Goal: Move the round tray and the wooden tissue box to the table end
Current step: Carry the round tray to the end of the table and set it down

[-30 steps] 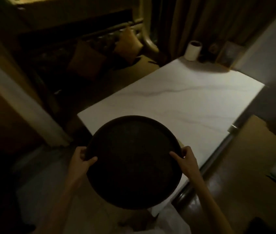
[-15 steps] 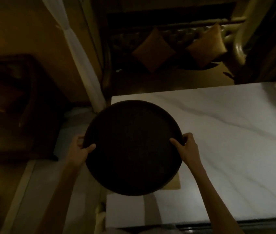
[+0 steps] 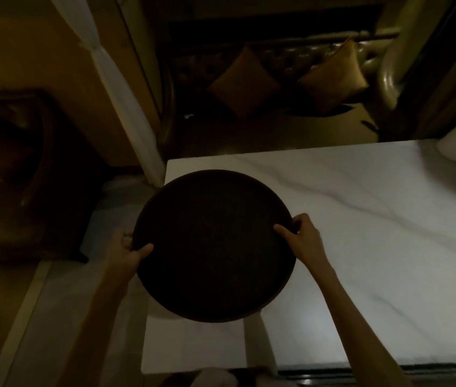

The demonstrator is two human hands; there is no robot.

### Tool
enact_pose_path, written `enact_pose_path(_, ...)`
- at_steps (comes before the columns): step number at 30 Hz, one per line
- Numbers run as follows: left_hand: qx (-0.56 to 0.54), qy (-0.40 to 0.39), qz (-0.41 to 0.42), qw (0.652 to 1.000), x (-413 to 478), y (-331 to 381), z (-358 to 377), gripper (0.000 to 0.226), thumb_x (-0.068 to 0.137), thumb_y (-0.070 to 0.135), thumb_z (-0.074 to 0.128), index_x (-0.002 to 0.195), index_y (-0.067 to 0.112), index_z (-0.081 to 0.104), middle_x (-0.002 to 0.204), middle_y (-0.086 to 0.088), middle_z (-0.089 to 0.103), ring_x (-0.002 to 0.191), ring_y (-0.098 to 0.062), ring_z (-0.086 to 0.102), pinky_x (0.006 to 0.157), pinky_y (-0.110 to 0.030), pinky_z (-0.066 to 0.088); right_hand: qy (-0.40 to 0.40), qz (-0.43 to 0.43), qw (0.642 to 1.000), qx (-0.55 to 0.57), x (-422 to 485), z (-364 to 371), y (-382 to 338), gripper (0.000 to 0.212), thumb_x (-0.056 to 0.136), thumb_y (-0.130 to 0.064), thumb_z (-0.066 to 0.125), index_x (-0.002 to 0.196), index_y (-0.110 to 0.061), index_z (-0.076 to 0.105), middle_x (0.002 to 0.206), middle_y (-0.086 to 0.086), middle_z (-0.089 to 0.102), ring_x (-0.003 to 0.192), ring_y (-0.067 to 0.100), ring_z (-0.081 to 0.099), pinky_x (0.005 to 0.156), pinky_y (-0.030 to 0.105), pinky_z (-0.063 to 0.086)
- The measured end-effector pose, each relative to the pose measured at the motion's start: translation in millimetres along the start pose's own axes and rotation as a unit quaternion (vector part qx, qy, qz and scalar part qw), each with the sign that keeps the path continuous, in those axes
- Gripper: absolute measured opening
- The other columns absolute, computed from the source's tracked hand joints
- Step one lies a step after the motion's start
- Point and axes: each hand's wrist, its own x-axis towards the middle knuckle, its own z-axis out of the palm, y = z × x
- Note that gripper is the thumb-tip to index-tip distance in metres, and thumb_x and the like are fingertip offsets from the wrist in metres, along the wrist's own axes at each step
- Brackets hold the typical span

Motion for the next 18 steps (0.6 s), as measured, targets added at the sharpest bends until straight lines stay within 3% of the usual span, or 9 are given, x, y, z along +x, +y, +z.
enact_pose_path(3,0.013,-0.031,0.013,0.999,12,13,10,0.032,0.083,0.002,0.07,0.105,0.01,0.047,0.087,0.002,0.058,0.089,-0.026,0.059,0.079,-0.042,0.05,0.044,-0.001,0.999,-0.001,-1,-17,-1,0.041,0.086,-0.044,0.067,0.098,-0.008,0.053,0.079,-0.001,0.058,0.066,0.01,0.056,0.055,0.023,0.041)
enact_pose_path(7,0.019,-0.038,0.033,0.999,12,26,24,0.039,0.086,-0.001,0.066,0.119,0.001,0.047,0.103,-0.01,0.055,0.098,-0.027,0.053,0.079,-0.037,0.046,0.059,-0.002,0.998,-0.01,0,-28,0,0.042,0.088,-0.044,0.064,0.098,-0.005,0.054,0.076,-0.002,0.057,0.066,0.01,0.056,0.055,0.021,0.039)
enact_pose_path(11,0.01,-0.035,0.023,0.999,2,37,43,0.035,0.086,-0.003,0.064,0.115,0.005,0.046,0.108,-0.013,0.053,0.097,-0.026,0.054,0.065,-0.025,0.045,0.047,-0.003,0.999,-0.012,6,-48,11,0.039,0.088,-0.043,0.064,0.098,-0.007,0.055,0.08,0.0,0.06,0.069,0.012,0.059,0.057,0.025,0.045)
enact_pose_path(18,0.024,-0.025,0.016,0.999,-30,61,110,0.035,0.084,0.004,0.068,0.111,0.012,0.049,0.104,-0.01,0.061,0.097,-0.028,0.064,0.063,-0.028,0.049,0.016,-0.024,0.999,0.034,38,-120,57,0.034,0.09,-0.042,0.061,0.09,-0.009,0.056,0.079,0.006,0.063,0.072,0.026,0.065,0.068,0.043,0.057)
